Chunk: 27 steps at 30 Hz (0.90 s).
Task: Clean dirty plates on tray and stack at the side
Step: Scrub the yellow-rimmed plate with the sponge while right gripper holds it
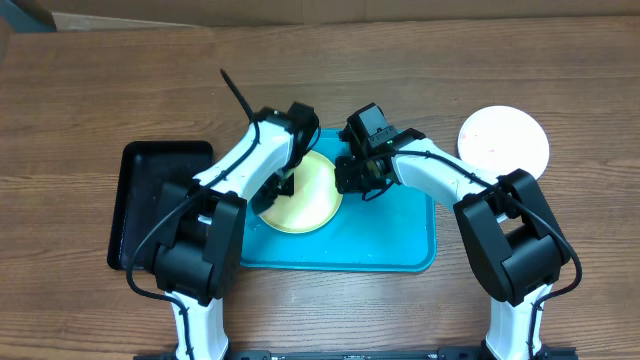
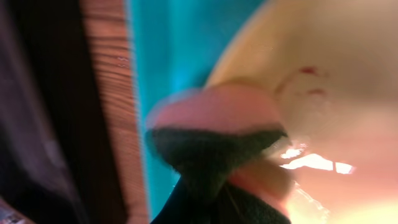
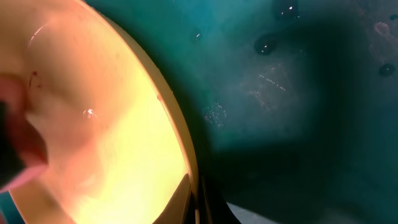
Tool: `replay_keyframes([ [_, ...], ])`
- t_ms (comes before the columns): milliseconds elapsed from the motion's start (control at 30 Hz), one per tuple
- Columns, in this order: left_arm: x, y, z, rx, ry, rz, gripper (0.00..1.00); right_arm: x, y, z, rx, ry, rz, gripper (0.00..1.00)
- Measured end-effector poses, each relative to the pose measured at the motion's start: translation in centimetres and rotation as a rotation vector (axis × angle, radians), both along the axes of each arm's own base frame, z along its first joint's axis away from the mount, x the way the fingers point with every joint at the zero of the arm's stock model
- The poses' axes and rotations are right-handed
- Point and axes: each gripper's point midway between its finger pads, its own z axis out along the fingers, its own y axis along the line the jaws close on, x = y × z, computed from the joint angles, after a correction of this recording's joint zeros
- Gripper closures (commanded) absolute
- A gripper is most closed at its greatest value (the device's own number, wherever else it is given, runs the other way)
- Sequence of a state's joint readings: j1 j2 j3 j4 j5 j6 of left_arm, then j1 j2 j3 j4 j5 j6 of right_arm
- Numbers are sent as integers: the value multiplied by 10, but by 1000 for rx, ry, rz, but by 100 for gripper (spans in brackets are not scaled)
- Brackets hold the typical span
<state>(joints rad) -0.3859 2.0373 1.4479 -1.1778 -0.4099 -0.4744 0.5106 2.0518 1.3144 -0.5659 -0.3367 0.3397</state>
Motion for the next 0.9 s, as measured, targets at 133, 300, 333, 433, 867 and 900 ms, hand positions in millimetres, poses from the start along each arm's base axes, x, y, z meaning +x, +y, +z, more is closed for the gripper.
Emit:
replay_keyframes([
  [133, 23, -2, 25, -2, -65, 27, 96, 3, -5, -1, -6, 0, -13, 96],
  [300, 66, -48, 40, -267, -192, 29, 96, 5, -8, -1, -8, -1, -22, 96],
  [333, 72, -65, 39, -357, -200, 14, 96, 6, -9, -1, -9, -2, -23, 96],
  [433, 76, -100, 36, -546, -193, -18, 96, 6, -9, -1, -10, -2, -23, 96],
  [867, 33, -124, -26, -720, -70, 14, 96, 6, -9, -1, -13, -5, -19, 96],
  [900, 33, -121, -27, -712, -75, 17, 96, 6, -9, -1, -13, -5, -20, 96],
])
